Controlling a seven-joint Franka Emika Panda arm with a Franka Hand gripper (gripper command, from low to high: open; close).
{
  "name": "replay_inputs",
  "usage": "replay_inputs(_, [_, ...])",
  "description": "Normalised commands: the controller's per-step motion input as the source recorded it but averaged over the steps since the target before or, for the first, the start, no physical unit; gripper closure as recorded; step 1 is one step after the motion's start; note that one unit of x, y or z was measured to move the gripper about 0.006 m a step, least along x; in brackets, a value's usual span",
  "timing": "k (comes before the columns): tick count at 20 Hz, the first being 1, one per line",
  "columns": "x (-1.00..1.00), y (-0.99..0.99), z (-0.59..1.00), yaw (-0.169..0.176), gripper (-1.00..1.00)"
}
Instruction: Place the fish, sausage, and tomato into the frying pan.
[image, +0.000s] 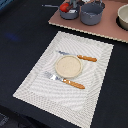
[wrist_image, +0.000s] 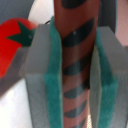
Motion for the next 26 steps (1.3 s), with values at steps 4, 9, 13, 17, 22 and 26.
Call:
replay_inputs(4, [-0.01,0.29,0.2,0.001,-1.0])
replay_inputs(9, [-0.09,0.26,0.62,0.014,-1.0])
replay_inputs(13, [-0.15,-0.07,0.87,-0.001,-1.0])
replay_inputs(17, [-0.14,-0.59,0.58,-0.066,-1.0])
replay_inputs(22, [-0.1,-0.6,0.31,-0.104,-1.0])
replay_inputs(26, [-0.13,-0.42,0.17,-0.178,-1.0])
